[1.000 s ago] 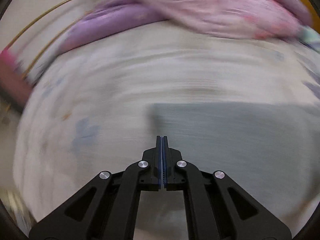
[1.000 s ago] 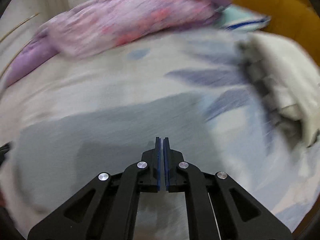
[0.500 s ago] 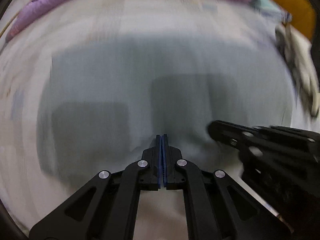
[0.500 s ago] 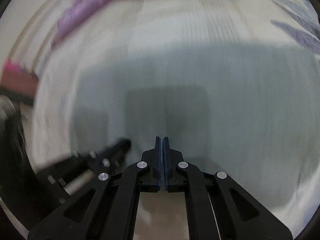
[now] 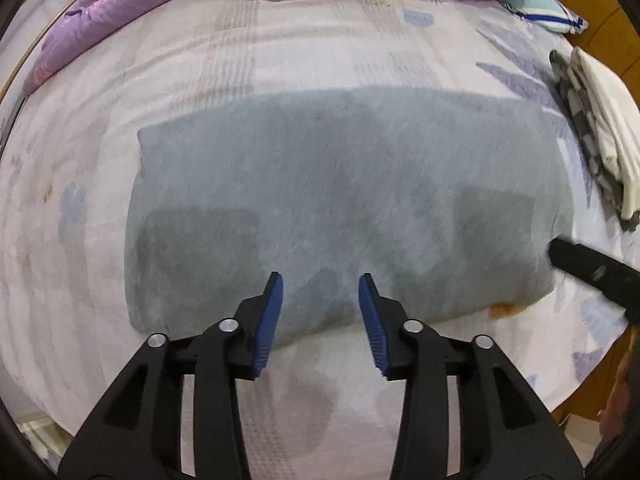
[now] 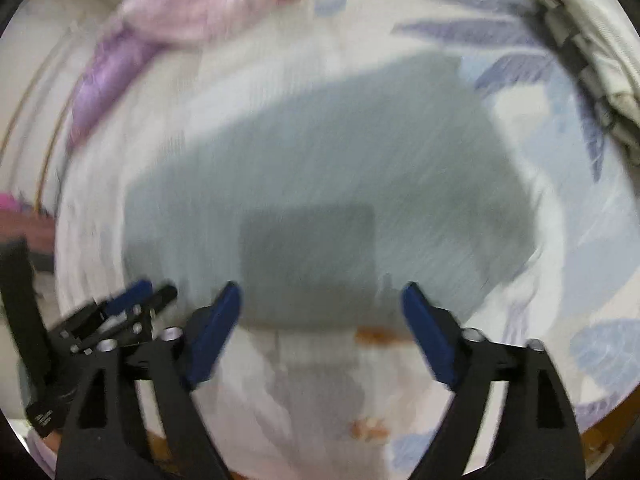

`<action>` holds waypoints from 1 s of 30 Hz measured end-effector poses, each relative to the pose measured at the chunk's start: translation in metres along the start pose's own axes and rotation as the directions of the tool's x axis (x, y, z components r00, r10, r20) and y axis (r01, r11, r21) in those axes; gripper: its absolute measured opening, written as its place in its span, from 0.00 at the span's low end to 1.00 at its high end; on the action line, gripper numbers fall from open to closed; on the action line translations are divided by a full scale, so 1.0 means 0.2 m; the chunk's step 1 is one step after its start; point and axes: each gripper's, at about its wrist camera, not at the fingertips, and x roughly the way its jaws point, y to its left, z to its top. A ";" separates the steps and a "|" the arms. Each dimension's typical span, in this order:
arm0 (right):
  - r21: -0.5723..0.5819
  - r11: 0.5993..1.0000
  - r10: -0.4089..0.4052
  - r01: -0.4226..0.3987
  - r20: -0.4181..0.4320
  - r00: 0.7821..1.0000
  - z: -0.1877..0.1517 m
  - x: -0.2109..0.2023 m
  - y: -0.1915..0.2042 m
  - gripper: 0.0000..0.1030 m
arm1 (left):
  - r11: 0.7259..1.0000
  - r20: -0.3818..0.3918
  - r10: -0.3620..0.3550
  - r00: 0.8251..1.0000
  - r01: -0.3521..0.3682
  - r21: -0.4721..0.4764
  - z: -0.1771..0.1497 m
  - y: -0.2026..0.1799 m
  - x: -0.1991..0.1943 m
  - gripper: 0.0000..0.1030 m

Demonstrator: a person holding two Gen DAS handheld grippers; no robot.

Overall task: Fold large clothes
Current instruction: 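Sweep both closed tools over the folded grey hoodie to flatten it, then grasp the hoodie's folded end with the right tool while the left tool pins it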

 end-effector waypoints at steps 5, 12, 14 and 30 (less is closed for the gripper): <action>0.066 0.998 0.000 -0.006 0.078 0.997 0.21 -0.02 -0.21 0.88 | 0.999 0.044 -0.034 0.998 0.032 0.044 0.12 -0.09 -0.06 0.76; 0.143 0.981 0.140 -0.134 -0.034 0.990 0.54 0.24 -0.49 0.90 | 0.999 0.088 -0.035 0.995 0.033 0.033 0.29 -0.18 -0.06 0.87; 0.126 0.968 0.226 -0.217 -0.067 0.972 0.58 0.33 -0.51 0.90 | 0.999 0.094 -0.043 0.995 0.040 0.030 0.33 -0.19 -0.06 0.88; 0.138 0.799 0.597 -0.585 -0.302 0.743 0.36 0.54 -0.45 0.94 | 0.986 0.068 -0.113 0.991 0.120 -0.117 0.42 -0.13 0.04 0.88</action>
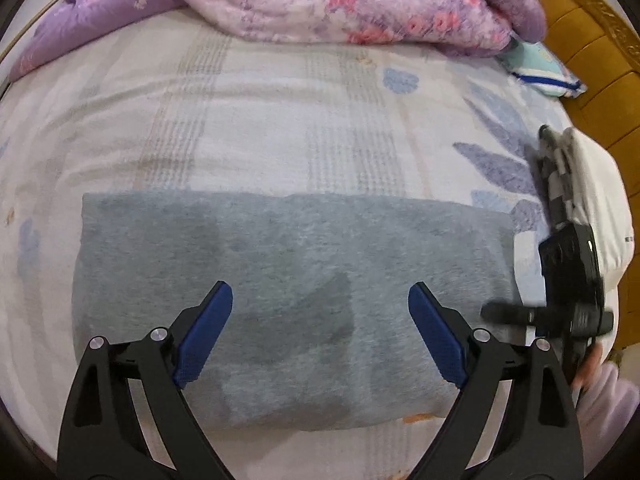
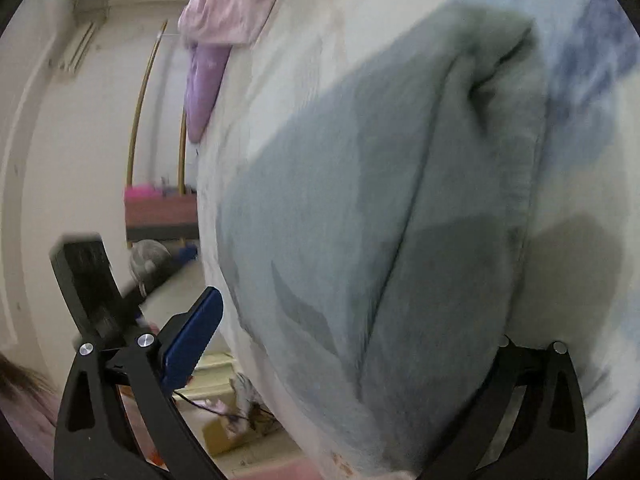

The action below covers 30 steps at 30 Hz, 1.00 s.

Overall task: Fold large clothes
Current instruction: 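Grasp the hoodie's folded end with the right tool while the left tool pins it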

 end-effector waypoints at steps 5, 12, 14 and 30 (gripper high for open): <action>0.184 0.978 -0.118 0.097 0.106 0.987 -0.01 0.01 0.02 0.88 | 0.998 -0.023 0.055 0.998 -0.055 0.005 0.06 0.01 0.03 0.87; 0.241 0.903 -0.391 0.355 0.123 0.912 -0.06 0.04 0.13 0.50 | 0.998 -0.065 0.065 0.996 -0.063 0.030 0.24 0.00 0.07 0.37; 0.264 0.873 -0.448 0.409 0.107 0.887 -0.04 0.08 0.15 0.49 | 0.997 -0.087 0.064 0.994 -0.060 0.042 0.30 -0.02 0.10 0.18; 0.287 0.827 -0.511 0.484 0.023 0.859 0.07 0.18 0.14 0.54 | 0.991 -0.432 0.116 0.894 -0.073 0.117 0.41 -0.06 0.58 0.12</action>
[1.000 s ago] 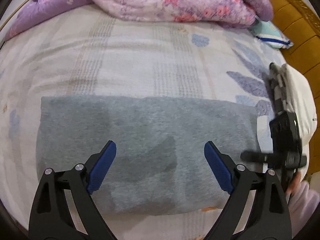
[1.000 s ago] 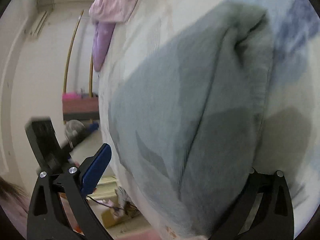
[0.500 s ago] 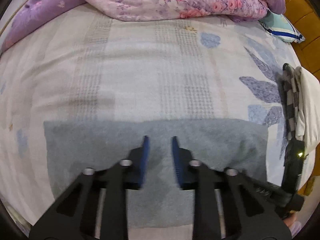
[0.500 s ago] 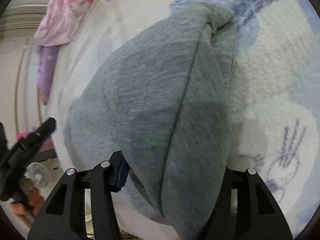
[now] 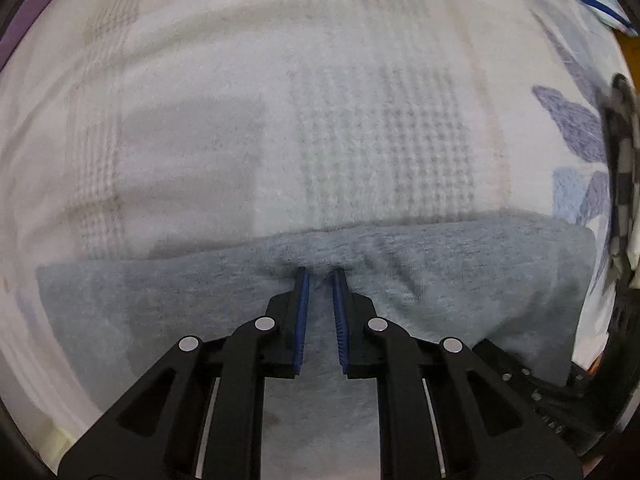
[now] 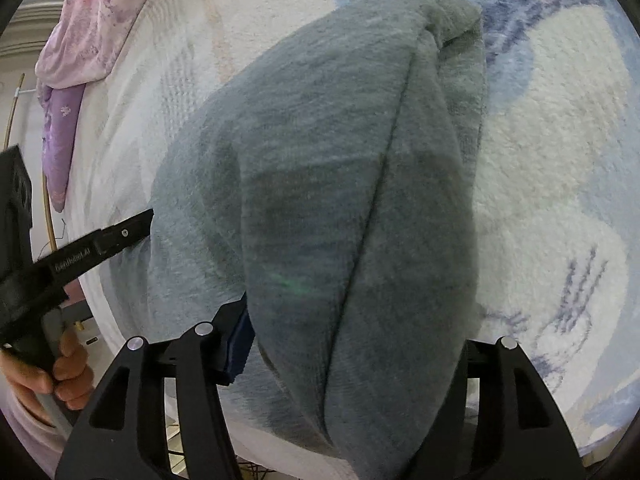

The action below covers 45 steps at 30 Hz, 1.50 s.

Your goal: Fold large clothes

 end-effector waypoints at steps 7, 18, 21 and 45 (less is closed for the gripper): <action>-0.007 1.000 -0.008 0.008 -0.028 1.000 0.02 0.01 0.02 0.55 | 0.995 -0.115 -0.093 0.989 0.090 -0.032 -0.09 0.01 0.03 0.13; -0.019 0.999 -0.027 0.026 -0.045 0.999 0.02 0.02 0.02 0.59 | 0.992 -0.104 -0.109 0.989 0.101 -0.076 -0.22 0.03 0.12 0.08; -0.030 1.000 -0.008 0.007 -0.034 0.999 -0.01 0.00 0.01 0.57 | 0.983 -0.139 -0.153 0.978 0.135 -0.127 -0.31 0.10 0.03 0.06; -0.242 0.962 -0.110 0.130 0.093 0.990 -0.19 -0.23 0.34 0.22 | 0.982 0.125 -0.078 0.989 0.098 -0.160 -1.02 0.16 0.17 0.04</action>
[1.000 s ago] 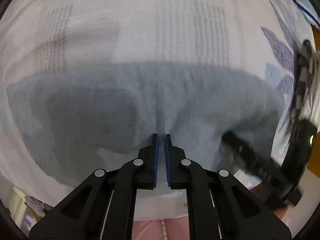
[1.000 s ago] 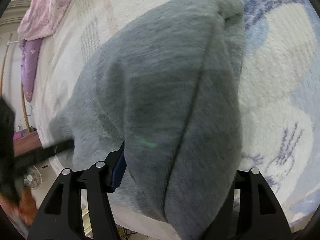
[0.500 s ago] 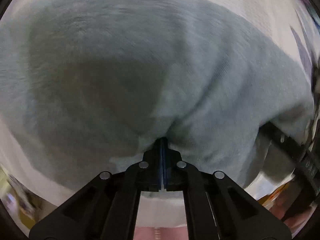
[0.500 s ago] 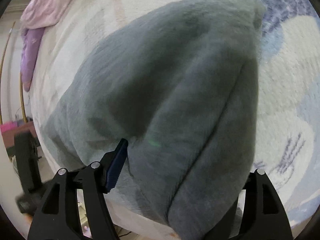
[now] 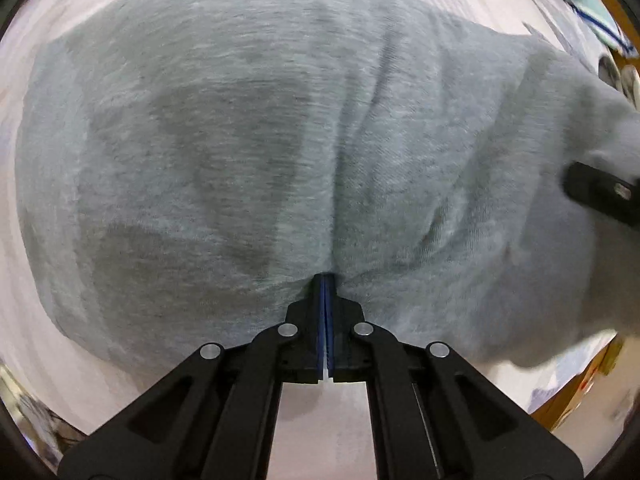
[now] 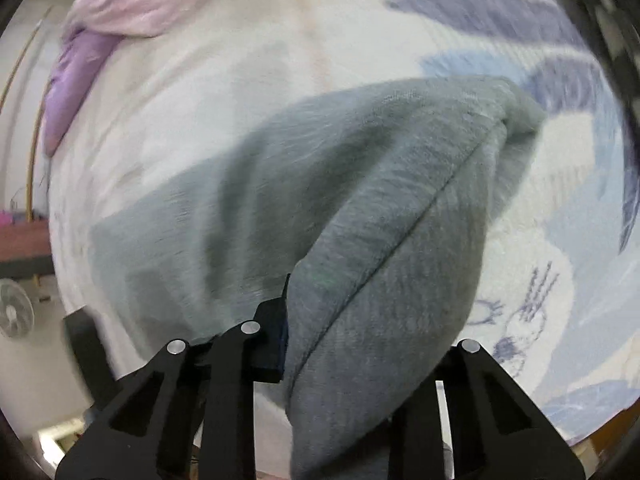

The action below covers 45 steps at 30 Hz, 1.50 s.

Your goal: Fold large clothes

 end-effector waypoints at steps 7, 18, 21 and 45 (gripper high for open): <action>-0.125 0.989 0.079 -0.076 0.013 0.997 -0.06 -0.17 0.38 0.21 | 0.996 0.040 -0.068 0.997 0.071 -0.059 -0.12 0.35 -0.20 0.03; -0.298 0.951 0.048 -0.077 -0.105 0.993 -0.08 0.13 1.13 0.21 | 0.991 0.171 -0.014 0.985 0.036 -0.129 -0.23 0.87 -0.76 0.04; -0.293 0.955 0.009 -0.054 -0.153 0.988 -0.08 0.35 1.29 0.21 | 0.986 0.183 0.018 0.983 0.013 -0.164 -0.27 1.06 -0.84 0.04; -0.199 0.979 0.056 -0.041 0.069 0.996 0.04 0.03 1.17 0.61 | 0.951 0.209 -0.217 0.953 0.255 -0.173 0.03 1.09 -0.82 0.64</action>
